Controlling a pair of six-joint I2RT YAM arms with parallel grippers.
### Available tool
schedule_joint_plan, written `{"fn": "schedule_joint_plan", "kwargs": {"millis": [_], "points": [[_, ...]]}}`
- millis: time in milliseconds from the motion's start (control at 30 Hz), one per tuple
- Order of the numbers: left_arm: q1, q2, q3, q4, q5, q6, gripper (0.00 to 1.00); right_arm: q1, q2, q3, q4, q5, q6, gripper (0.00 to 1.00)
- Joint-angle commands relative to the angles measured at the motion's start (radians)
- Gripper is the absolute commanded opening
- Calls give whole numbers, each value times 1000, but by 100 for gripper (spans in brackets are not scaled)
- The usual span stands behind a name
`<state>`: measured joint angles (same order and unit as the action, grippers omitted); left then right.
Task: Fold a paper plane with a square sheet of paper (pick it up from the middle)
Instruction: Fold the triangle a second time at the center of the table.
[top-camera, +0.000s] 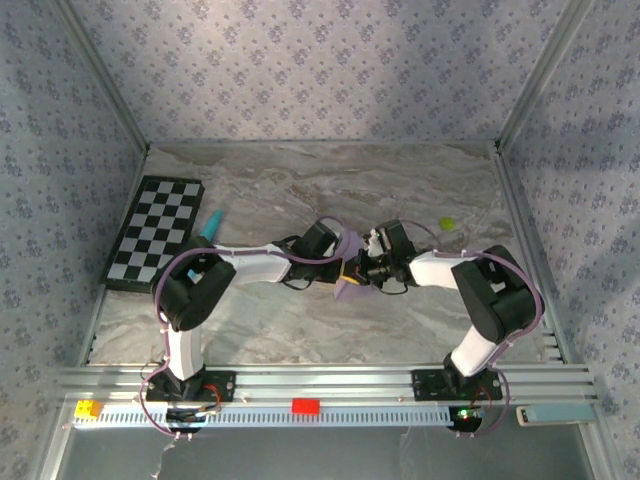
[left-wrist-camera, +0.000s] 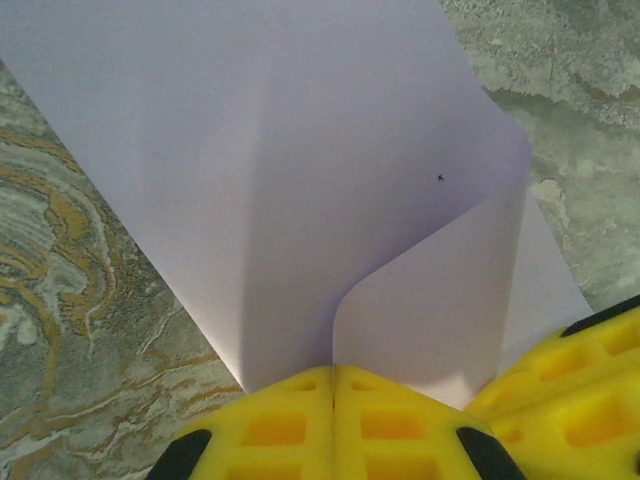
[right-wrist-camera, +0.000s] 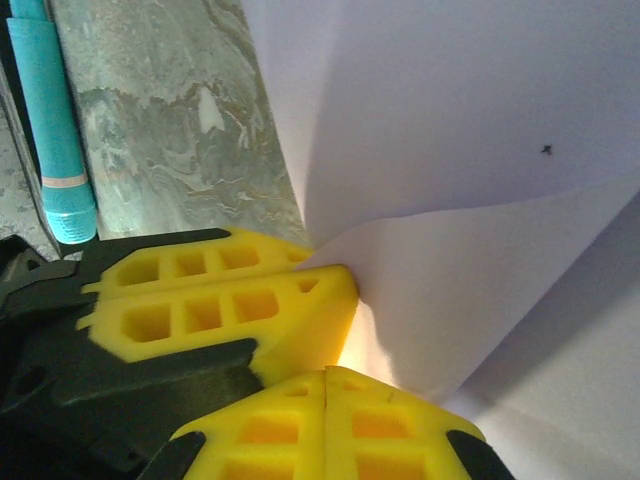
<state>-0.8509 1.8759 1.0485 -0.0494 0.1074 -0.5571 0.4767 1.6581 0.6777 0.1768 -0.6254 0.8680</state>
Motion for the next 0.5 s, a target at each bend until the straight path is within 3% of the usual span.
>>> {"fn": "schedule_joint_plan", "kwargs": {"millis": [0,467], "points": [[0,26,-9,-15,-7,23,0,3,26,-3,17,-8,6,2],[0,31,-8,-21,-6,26,0,-17,30,-66,61,0,26,2]]}}
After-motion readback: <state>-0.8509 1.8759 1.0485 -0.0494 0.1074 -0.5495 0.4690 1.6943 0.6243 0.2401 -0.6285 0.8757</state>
